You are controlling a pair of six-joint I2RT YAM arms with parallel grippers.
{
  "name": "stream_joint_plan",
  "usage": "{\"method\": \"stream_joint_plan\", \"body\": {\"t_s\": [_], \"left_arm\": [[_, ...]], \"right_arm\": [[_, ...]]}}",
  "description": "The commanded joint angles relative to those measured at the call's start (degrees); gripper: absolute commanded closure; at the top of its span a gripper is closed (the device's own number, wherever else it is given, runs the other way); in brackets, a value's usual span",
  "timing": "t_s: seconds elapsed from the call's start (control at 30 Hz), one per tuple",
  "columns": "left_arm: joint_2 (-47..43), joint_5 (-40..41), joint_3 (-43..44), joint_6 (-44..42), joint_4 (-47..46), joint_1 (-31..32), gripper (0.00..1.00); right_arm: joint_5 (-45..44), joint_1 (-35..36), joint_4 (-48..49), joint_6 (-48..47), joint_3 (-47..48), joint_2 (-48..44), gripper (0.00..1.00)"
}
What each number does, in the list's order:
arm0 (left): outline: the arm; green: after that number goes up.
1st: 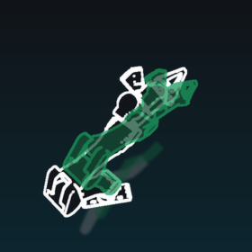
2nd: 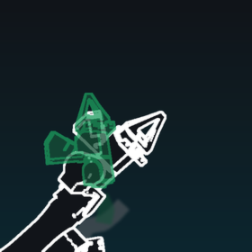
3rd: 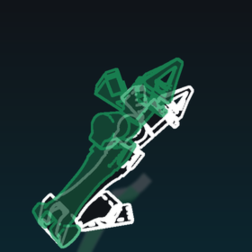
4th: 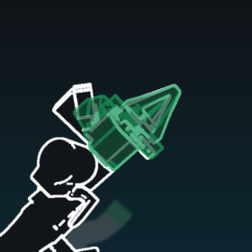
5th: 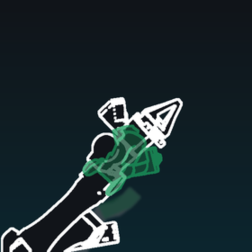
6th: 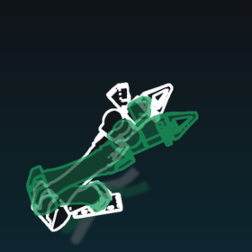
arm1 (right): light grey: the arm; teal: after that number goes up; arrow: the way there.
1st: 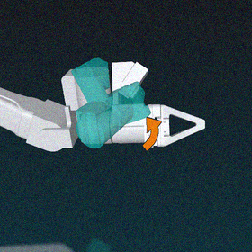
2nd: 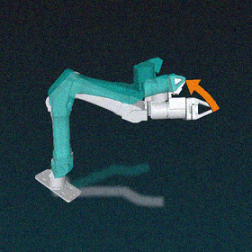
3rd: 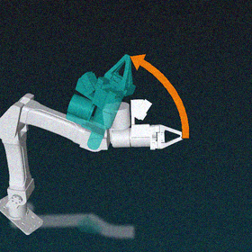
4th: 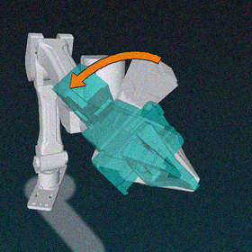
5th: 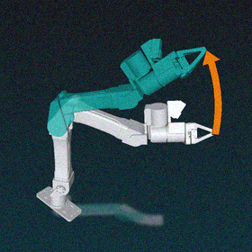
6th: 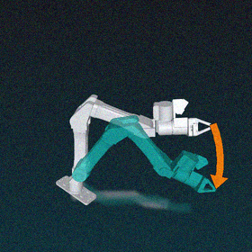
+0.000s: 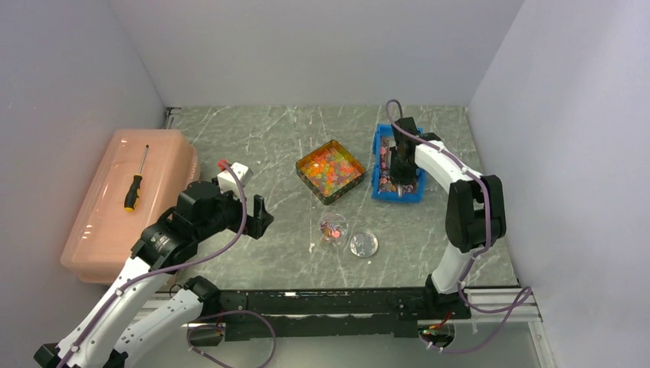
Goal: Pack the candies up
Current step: Scoop the fake candies from the storage box.
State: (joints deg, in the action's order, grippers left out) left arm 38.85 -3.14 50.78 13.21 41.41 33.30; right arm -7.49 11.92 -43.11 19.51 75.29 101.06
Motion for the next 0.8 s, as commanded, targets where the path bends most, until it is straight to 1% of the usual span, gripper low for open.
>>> {"method": "stream_joint_plan", "body": {"t_s": [0.0, 0.1, 0.2, 0.33, 0.53, 0.77], "left_arm": [[0.1, 0.5, 0.0, 0.0, -1.2, -0.2, 0.01], [0.2, 0.7, 0.0, 0.1, -1.2, -0.3, 0.01], [0.2, 0.8, 0.0, 0.0, -1.2, -0.3, 0.01], [0.5, 0.8, 0.0, 0.0, -1.2, -0.4, 0.01], [0.8, 0.5, 0.0, -0.1, -1.3, -0.5, 0.01], [1.0, 0.5, 0.0, -0.1, -1.3, -0.6, 0.01]], "right_arm": [[-3.5, -0.9, 4.7, 0.5, 2.8, 2.6, 1.00], [-5.1, -1.0, 5.9, 0.7, 2.5, 3.5, 1.00], [-2.9, -0.8, 7.4, -0.1, 1.9, 3.4, 1.00], [-4.1, -0.8, 7.4, -0.2, 1.6, 3.1, 1.00], [-3.8, 0.1, 7.8, -0.4, -2.5, -2.8, 1.00], [-4.7, 1.5, 3.3, -0.5, -5.0, -9.9, 1.00]]}}
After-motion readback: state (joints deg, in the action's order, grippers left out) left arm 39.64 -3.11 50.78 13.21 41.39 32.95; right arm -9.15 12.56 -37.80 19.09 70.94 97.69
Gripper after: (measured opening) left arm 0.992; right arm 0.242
